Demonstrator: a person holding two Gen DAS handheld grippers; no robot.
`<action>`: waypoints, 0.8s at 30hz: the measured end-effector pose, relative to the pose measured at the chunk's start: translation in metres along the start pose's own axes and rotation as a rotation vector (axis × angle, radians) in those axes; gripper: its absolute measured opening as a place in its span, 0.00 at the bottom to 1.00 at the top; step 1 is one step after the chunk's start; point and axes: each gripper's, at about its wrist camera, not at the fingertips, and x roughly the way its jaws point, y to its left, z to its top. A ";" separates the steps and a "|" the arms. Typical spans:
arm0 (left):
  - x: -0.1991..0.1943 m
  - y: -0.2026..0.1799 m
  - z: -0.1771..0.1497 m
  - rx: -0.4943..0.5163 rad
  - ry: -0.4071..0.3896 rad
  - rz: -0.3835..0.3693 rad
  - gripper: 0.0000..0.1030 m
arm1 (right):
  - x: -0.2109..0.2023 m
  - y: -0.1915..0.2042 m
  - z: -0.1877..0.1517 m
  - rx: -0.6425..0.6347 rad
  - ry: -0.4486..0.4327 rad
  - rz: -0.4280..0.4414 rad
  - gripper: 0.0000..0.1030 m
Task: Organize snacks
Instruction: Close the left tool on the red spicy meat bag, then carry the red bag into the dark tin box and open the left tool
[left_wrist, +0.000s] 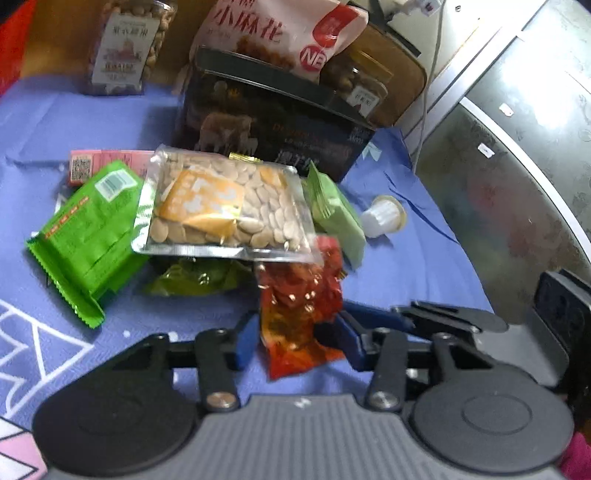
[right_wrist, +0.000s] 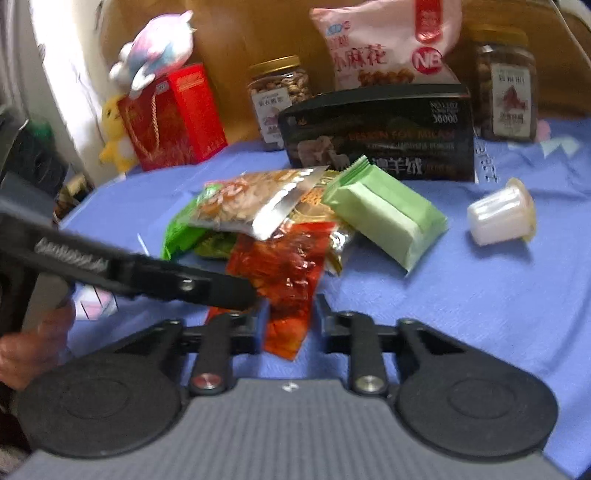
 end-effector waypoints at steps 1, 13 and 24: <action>-0.002 -0.004 -0.002 0.012 0.006 0.008 0.35 | -0.005 -0.001 -0.003 0.007 -0.001 0.008 0.22; -0.046 -0.070 0.062 0.235 -0.198 0.005 0.33 | -0.050 -0.009 0.038 -0.036 -0.252 -0.022 0.17; 0.053 -0.024 0.183 0.109 -0.234 0.123 0.34 | 0.057 -0.079 0.130 -0.046 -0.235 -0.154 0.22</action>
